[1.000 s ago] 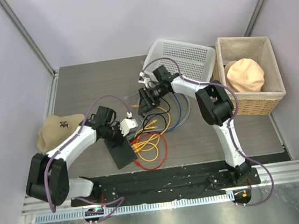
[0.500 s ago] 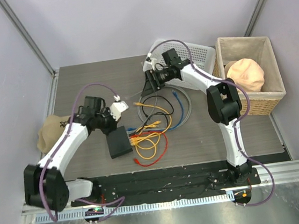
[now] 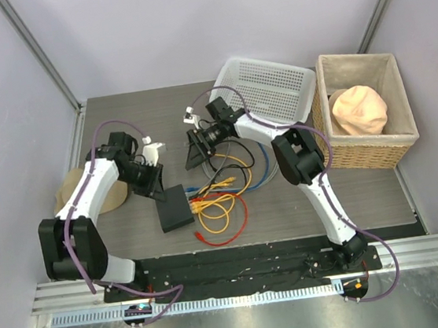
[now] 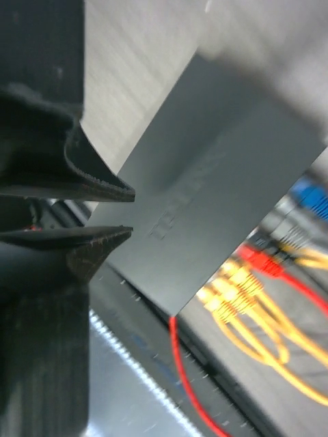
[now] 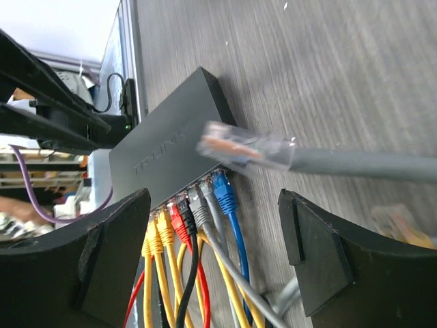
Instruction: Pull the plug from the switch port
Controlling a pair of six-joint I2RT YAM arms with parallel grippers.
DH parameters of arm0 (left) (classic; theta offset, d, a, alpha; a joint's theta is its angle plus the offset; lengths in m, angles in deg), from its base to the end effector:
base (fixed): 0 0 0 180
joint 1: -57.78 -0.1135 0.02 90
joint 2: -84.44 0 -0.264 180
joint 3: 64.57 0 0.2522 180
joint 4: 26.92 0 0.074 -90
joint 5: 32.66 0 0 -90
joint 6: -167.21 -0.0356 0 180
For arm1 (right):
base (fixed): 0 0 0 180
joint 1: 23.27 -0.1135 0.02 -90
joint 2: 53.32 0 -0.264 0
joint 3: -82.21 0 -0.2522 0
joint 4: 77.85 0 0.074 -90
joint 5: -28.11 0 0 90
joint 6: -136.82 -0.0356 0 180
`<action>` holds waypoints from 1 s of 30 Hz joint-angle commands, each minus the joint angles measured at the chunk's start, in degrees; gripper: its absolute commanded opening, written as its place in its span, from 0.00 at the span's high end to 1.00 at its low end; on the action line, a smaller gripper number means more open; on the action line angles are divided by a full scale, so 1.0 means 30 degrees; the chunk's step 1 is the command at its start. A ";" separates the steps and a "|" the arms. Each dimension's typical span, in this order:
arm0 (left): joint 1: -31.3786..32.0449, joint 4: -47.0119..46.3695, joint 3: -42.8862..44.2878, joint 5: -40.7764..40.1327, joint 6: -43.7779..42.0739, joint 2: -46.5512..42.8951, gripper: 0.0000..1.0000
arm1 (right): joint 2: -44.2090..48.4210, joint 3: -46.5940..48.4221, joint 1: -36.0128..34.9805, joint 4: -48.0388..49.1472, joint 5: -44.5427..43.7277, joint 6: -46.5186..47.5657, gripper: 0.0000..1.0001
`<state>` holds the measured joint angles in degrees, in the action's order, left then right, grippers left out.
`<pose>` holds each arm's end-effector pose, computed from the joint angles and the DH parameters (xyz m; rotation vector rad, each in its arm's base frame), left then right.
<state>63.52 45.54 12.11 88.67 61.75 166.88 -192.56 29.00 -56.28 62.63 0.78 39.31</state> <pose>0.2544 -0.0442 0.2477 0.5940 2.7342 -0.7570 0.4204 0.3108 0.1603 -1.0208 2.2297 1.6572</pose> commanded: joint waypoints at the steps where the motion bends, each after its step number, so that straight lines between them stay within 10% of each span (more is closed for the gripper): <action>1: -0.0388 0.1444 -0.0375 0.1303 -0.0790 0.0612 0.73 | -0.0080 0.0467 -0.0449 0.0266 0.1315 -0.0339 0.15; 12: -0.0974 0.1470 0.0473 -0.2151 0.0670 0.8171 0.66 | -0.1105 0.1286 -0.1035 -0.3273 0.0731 0.2205 0.15; 30: -0.1444 0.1909 0.1118 -0.2914 0.1141 1.1135 0.64 | -0.3918 0.3513 -0.2559 -0.6004 0.0320 0.3616 0.31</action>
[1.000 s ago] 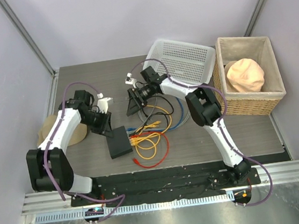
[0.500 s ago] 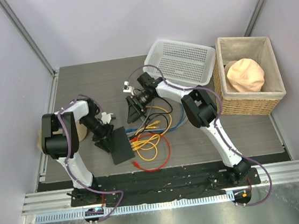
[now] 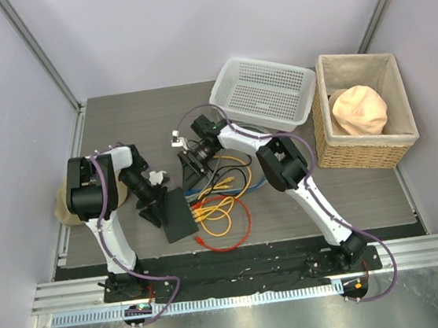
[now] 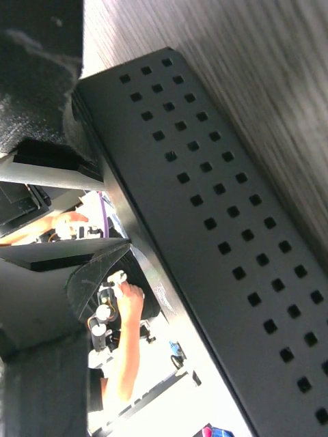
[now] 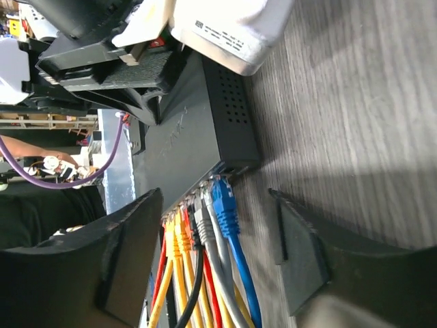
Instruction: Pull the plug from the switch port
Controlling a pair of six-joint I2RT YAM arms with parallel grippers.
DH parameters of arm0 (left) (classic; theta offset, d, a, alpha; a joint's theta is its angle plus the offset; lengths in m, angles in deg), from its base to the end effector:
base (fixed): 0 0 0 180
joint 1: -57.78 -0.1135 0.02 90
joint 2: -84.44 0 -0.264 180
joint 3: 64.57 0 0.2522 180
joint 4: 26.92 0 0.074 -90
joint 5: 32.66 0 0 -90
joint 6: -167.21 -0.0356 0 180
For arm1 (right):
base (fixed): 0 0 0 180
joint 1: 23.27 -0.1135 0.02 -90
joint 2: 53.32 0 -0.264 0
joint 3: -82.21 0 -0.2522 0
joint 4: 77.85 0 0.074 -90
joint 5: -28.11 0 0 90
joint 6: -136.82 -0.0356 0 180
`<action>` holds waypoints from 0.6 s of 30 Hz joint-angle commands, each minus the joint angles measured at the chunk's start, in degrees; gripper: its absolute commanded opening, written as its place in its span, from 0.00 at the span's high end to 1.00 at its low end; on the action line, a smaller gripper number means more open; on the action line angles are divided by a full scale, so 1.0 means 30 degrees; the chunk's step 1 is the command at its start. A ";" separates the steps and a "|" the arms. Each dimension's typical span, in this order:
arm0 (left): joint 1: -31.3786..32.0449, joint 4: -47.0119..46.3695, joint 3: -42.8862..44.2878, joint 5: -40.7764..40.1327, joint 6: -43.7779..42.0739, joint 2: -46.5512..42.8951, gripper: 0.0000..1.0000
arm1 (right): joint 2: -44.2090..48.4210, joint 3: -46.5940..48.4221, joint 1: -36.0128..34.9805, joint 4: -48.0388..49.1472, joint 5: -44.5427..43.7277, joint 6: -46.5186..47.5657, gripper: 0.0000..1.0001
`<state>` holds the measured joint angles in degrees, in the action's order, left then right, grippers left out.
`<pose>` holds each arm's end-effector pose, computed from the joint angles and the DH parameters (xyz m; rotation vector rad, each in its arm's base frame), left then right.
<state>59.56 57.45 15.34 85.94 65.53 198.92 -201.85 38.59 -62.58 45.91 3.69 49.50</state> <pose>0.2855 -0.0259 0.1186 -0.1345 -2.5963 0.7166 0.3852 0.3573 0.1158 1.2137 -2.2823 -1.7229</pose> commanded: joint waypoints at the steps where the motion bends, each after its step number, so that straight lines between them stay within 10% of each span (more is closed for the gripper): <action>1: -0.0125 -0.2091 0.0040 -0.2062 -0.0090 0.0484 0.64 | -0.0909 0.0344 -0.0461 -0.0430 -0.0708 0.0192 0.32; 18: -0.0272 -0.2296 0.1446 -0.2707 0.0408 0.1597 0.67 | -0.2111 0.1311 -0.0549 -0.1661 -0.0591 0.0836 0.55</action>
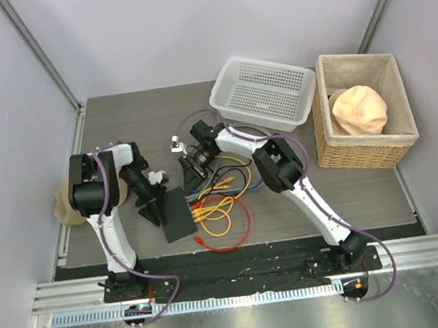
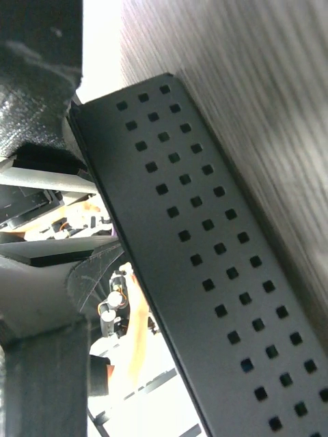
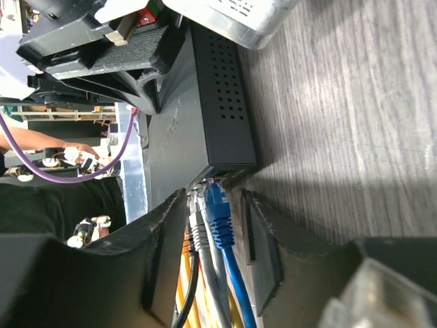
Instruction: Pull the plug from the switch port
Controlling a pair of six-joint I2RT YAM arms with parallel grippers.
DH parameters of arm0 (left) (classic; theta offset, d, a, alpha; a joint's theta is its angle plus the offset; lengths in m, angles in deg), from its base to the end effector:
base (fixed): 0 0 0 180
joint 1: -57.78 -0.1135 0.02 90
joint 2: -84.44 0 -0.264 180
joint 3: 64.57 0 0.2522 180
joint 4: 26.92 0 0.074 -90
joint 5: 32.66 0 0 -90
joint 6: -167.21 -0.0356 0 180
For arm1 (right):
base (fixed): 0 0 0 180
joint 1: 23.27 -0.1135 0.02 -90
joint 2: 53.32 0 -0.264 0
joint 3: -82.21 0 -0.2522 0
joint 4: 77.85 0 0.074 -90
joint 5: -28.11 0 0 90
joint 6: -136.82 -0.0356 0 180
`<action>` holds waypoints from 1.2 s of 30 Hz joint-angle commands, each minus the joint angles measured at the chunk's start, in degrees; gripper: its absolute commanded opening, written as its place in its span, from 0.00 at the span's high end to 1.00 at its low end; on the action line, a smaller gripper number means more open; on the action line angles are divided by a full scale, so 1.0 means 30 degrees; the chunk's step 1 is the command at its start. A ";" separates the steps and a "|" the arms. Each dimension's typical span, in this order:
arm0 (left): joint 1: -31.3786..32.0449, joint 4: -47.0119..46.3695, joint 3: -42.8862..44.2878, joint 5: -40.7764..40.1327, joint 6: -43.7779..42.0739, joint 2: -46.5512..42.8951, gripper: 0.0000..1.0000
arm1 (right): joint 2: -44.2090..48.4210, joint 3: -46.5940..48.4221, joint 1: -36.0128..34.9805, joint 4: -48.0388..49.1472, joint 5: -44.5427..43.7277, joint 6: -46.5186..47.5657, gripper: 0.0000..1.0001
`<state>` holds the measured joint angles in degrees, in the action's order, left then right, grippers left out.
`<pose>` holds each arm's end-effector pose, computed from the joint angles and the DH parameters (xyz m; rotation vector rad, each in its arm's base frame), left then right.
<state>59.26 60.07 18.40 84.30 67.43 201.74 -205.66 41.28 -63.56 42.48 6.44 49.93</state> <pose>0.2939 -0.0237 0.1155 -0.0798 -2.5598 0.6628 0.3790 0.3646 0.0949 1.1496 -2.2072 -1.7111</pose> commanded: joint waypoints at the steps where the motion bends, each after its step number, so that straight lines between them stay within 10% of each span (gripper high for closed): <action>1: -0.0170 -0.3228 0.0455 -0.2074 -0.0168 0.0715 0.67 | -0.0902 0.0444 -0.0221 -0.0488 -0.1538 0.0632 0.56; 9: -0.0170 -0.3463 0.0514 -0.2043 -0.0109 0.0892 0.66 | -0.1341 0.0767 -0.0221 0.0037 -0.1568 -0.0041 0.57; 23: -0.0170 -0.3580 0.0631 -0.2132 0.0418 0.1302 0.67 | -0.1660 0.1583 0.0335 -0.3497 -0.2387 0.3555 0.98; 36: -0.0140 -0.3785 0.0660 -0.1809 0.0975 0.1214 0.67 | 0.1023 -0.1653 0.0950 -0.1373 -0.3560 0.3211 0.98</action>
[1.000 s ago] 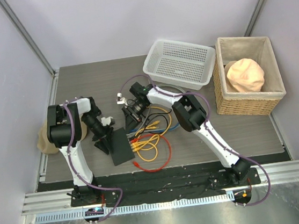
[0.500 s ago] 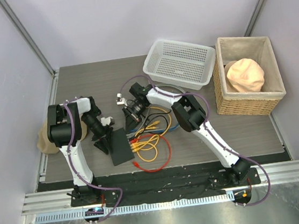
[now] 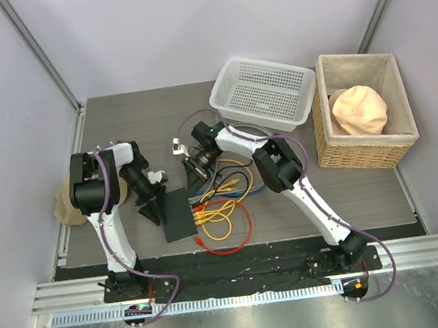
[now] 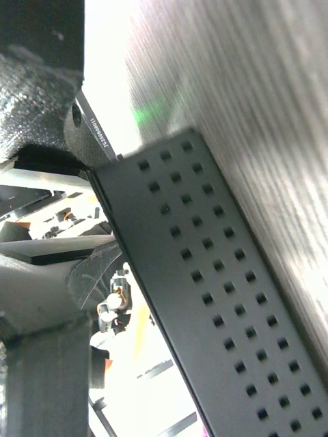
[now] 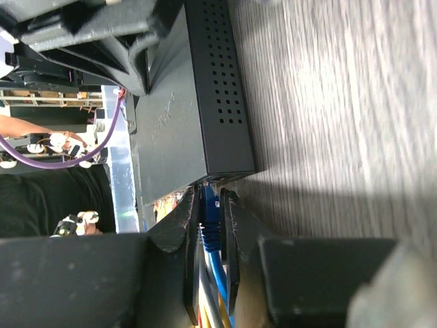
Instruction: Pull the plug from the switch port
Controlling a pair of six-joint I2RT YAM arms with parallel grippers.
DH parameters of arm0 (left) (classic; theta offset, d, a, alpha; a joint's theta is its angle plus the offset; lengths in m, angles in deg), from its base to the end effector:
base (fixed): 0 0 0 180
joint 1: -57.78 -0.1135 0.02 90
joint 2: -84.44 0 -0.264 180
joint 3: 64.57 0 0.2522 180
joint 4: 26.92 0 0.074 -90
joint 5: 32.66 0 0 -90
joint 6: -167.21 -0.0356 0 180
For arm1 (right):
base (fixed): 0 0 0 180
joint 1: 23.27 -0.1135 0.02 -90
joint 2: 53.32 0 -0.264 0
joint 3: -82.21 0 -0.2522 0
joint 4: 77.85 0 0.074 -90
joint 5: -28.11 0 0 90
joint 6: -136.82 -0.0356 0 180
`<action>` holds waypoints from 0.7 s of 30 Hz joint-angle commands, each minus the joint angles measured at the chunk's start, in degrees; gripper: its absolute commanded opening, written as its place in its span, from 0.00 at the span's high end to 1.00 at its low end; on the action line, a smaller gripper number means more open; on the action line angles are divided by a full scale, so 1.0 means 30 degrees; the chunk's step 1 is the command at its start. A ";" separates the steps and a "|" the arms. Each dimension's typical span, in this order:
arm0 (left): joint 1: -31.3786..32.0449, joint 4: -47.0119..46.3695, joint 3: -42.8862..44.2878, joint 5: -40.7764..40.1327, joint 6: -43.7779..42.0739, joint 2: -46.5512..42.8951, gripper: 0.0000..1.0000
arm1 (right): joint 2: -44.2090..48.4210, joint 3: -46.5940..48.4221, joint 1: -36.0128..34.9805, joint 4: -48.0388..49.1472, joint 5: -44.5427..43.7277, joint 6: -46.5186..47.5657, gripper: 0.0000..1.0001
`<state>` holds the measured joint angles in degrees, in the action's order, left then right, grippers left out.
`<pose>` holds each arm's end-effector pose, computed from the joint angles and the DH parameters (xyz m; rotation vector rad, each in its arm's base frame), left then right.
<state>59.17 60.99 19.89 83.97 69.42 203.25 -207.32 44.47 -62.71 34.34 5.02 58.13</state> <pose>0.2985 -0.0232 0.1130 -0.0299 -2.5410 0.6400 0.3809 0.3557 0.0914 1.2153 -2.2076 -1.6681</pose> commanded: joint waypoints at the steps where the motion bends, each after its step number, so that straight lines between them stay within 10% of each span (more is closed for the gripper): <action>1: -0.0111 -0.4121 0.0136 -0.1729 0.0370 0.0711 0.67 | 0.1875 -0.3163 0.0666 0.2069 -0.3202 0.0130 0.98; 4: -0.0111 -0.4208 0.0136 -0.1583 0.0429 0.0624 0.67 | 0.1676 -0.2735 0.0666 0.3484 -0.3467 -0.0226 0.98; 9: -0.0023 -0.4238 0.0077 -0.1349 0.0517 0.0594 0.67 | -0.2340 0.5175 0.0666 -0.2990 -0.3844 0.2117 0.99; 15: 0.0065 -0.4238 0.0077 -0.1319 0.0518 0.0682 0.67 | 0.2020 -0.3091 0.0813 0.2246 -0.7391 0.0105 0.99; 21: 0.0065 -0.4209 0.0048 -0.1231 0.0547 0.0682 0.67 | 0.2177 -0.3355 0.1077 0.3374 -0.4893 -0.0328 0.99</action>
<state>59.54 59.31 20.31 87.03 71.86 203.44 -198.71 32.06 -61.66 42.65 -3.09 53.47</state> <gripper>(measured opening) 0.331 0.184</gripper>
